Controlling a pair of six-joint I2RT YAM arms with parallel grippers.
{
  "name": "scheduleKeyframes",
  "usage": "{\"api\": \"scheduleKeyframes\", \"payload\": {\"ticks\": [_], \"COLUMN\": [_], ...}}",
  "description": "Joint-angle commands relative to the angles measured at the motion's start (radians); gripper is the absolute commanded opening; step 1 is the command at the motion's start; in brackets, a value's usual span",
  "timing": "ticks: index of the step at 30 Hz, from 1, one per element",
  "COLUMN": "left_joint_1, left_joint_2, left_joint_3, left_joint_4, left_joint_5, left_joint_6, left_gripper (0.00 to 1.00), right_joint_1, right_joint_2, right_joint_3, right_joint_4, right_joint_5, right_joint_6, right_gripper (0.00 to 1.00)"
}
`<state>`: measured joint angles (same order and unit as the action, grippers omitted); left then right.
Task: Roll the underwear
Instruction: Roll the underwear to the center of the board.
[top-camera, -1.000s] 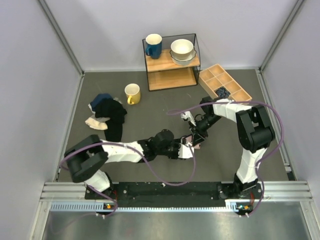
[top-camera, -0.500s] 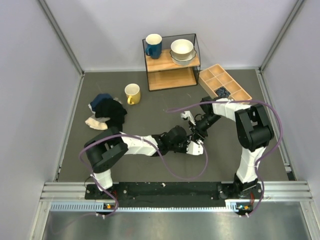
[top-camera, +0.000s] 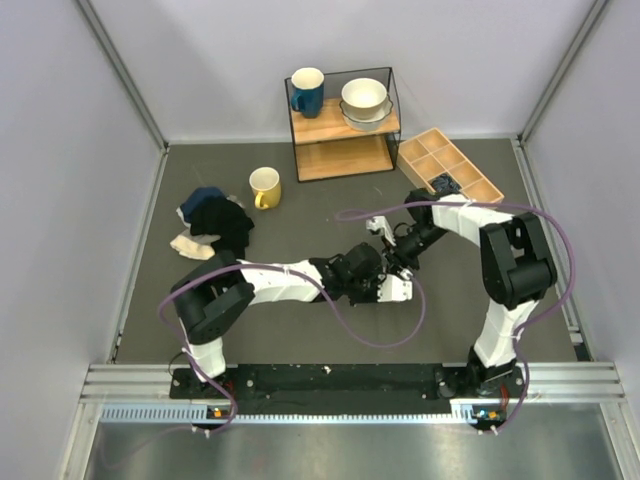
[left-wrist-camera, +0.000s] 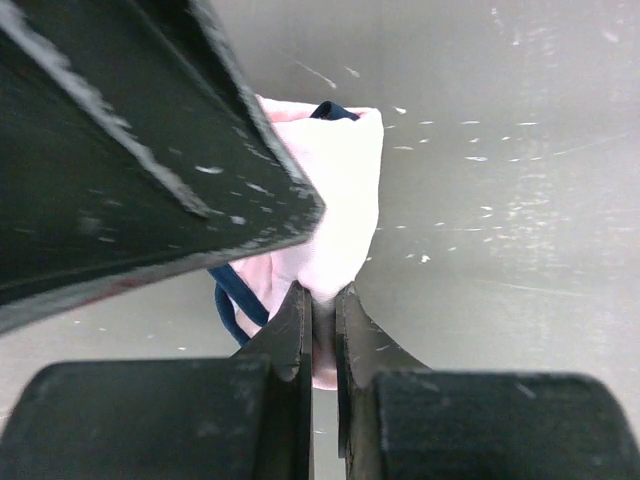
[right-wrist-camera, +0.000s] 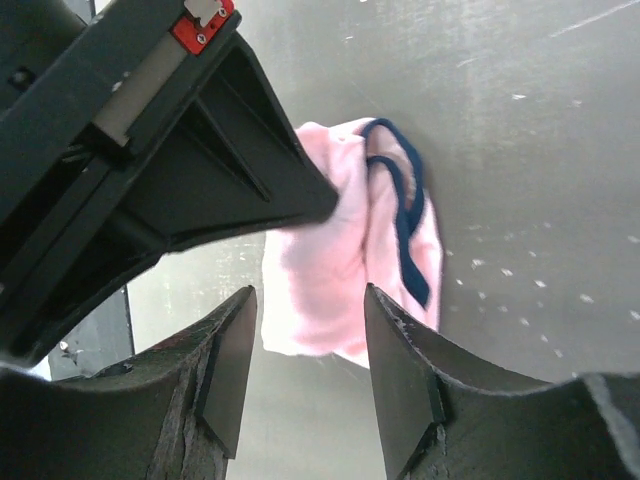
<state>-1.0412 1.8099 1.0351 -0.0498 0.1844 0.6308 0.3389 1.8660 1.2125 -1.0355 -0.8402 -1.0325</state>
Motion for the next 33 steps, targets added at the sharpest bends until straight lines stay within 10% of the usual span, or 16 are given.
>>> {"api": "scheduleKeyframes", "payload": {"ticks": [1,9,33], "left_joint_1": [0.015,0.058,0.219], "left_joint_2": [0.049,0.129,0.405], "left_joint_3": [0.051,0.155,0.453], "left_joint_4": [-0.231,-0.413,-0.598], "left_joint_5": [0.119,0.305,0.526], "left_joint_6": [-0.143,-0.183,-0.335], "left_gripper": [0.00,0.00,0.00], "right_joint_1": [-0.075,-0.259,-0.132], "right_joint_2": [-0.103,-0.175,-0.016], "right_joint_3": [0.042,0.015,0.022], "right_joint_4": [0.000,0.029,-0.023], "right_joint_5": [-0.026,0.009,-0.056], "right_joint_6": [0.034,0.072,0.222], "right_gripper": [0.48,0.50,0.62]}}
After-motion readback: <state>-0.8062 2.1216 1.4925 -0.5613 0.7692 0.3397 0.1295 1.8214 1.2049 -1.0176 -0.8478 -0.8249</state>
